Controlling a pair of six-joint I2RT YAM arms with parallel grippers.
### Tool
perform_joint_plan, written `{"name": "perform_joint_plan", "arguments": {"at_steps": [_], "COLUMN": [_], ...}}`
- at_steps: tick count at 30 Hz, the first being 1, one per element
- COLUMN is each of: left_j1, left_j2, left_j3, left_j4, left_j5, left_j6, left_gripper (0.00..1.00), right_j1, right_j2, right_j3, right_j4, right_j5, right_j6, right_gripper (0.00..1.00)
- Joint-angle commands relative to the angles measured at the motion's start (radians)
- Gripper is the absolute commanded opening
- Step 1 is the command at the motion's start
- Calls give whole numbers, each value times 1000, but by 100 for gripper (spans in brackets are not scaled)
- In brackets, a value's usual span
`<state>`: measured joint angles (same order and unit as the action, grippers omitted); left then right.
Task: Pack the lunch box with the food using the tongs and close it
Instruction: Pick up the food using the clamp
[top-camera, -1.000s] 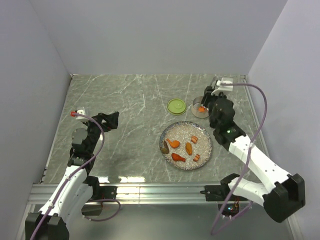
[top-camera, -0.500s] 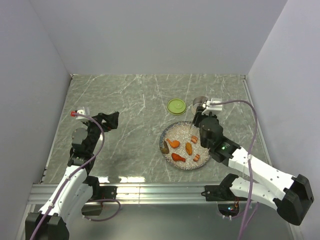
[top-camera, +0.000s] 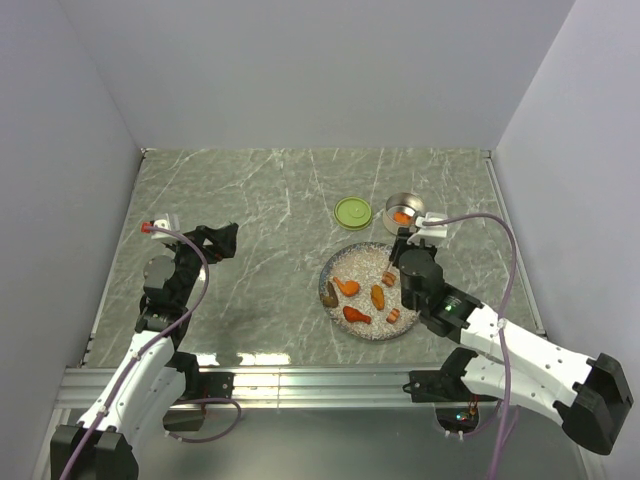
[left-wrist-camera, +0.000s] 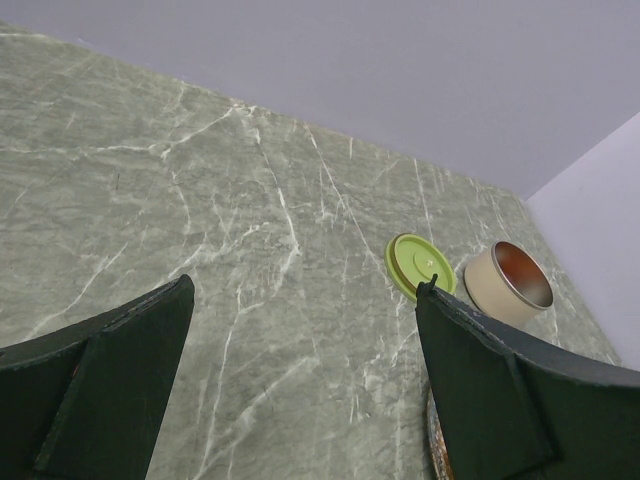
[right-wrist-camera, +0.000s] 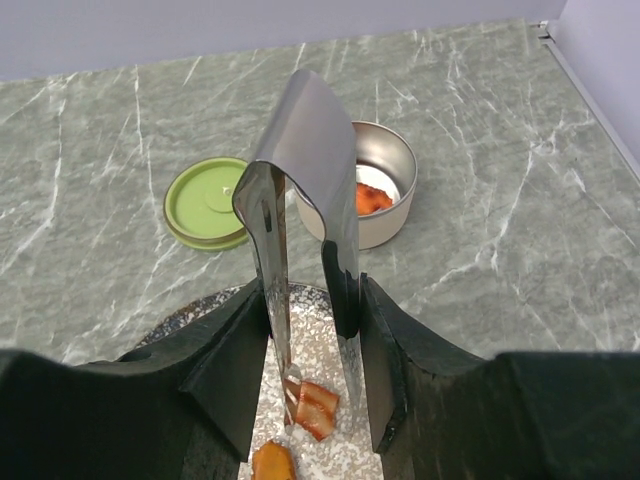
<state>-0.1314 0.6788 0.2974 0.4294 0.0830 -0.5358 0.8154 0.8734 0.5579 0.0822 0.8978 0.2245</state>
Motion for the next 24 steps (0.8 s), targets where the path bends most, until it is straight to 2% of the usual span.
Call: {"name": "perform_joint_plan", "arguments": {"at_steps": [1, 14, 24], "left_j1": [4, 4, 4], "left_j2": [1, -2, -7], "left_j3": [0, -3, -4], "left_j4": [49, 51, 48], "left_j5": [20, 20, 20], "left_j6": [0, 0, 0], "left_gripper": [99, 100, 100], "right_j1": [7, 7, 7], "right_j2": [-5, 73, 121], "right_j3": [-10, -18, -1], "right_j4": [44, 152, 120], "right_j5": [29, 9, 32], "right_j6": [30, 15, 24], "right_gripper": [47, 48, 47]}}
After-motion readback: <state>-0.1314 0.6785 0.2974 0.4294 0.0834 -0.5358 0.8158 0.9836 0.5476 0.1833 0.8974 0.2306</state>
